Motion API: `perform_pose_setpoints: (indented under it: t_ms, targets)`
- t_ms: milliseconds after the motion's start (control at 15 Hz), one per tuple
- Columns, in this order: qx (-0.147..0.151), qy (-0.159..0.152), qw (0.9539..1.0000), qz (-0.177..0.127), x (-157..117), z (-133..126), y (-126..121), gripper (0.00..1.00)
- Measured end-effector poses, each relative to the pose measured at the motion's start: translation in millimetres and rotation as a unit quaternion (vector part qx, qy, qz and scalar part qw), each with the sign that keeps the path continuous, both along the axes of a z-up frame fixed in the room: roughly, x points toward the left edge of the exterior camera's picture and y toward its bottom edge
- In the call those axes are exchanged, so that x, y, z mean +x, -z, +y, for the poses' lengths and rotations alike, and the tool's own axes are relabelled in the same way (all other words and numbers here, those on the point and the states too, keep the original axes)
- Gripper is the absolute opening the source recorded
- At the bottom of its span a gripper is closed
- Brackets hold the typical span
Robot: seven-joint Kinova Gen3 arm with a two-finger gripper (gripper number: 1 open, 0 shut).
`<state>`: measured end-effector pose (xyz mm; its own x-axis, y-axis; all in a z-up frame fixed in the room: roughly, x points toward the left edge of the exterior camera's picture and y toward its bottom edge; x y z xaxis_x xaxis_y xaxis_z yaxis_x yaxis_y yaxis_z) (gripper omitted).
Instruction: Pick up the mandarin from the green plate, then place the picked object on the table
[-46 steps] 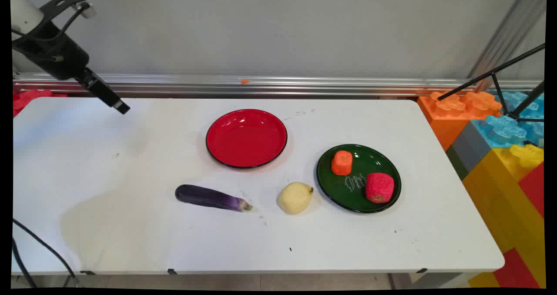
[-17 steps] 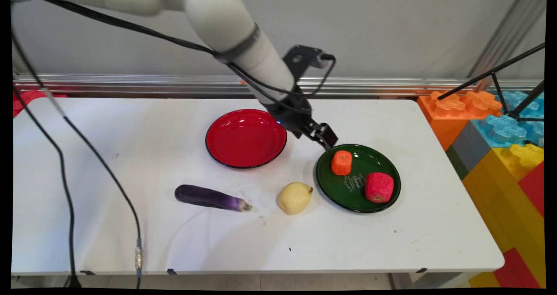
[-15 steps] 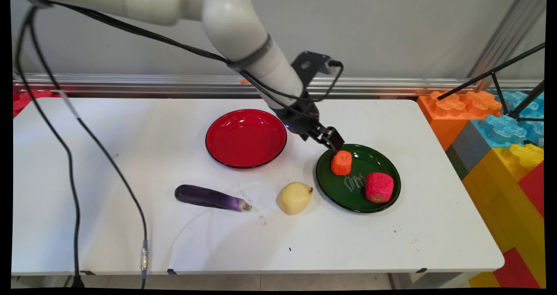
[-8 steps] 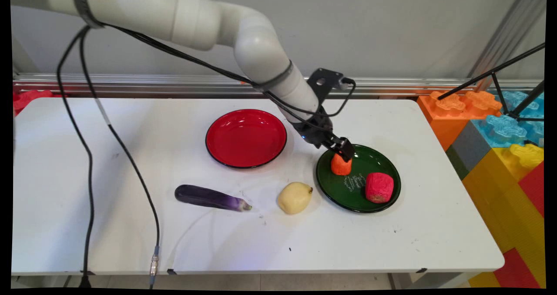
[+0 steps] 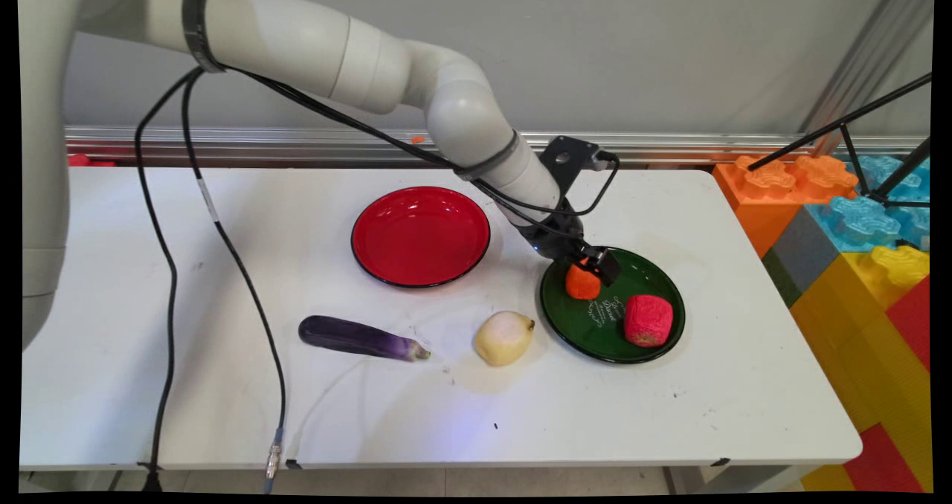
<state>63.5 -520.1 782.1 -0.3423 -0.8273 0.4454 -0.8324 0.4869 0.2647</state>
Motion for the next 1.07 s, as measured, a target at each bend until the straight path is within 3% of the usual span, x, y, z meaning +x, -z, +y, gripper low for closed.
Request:
perform_pose_setpoints:
  t_ms: [867, 933, 1067]
  targets:
    - [-0.008, 0.007, 0.9999, 0.004, -10.4, -10.0, 22.5, 1.0]
    - [-0.01, 0.009, 0.9999, 0.002, -10.4, -10.3, 22.5, 0.0]
    - [-0.012, 0.015, 0.9998, -0.002, -10.8, -9.9, 22.7, 0.0]
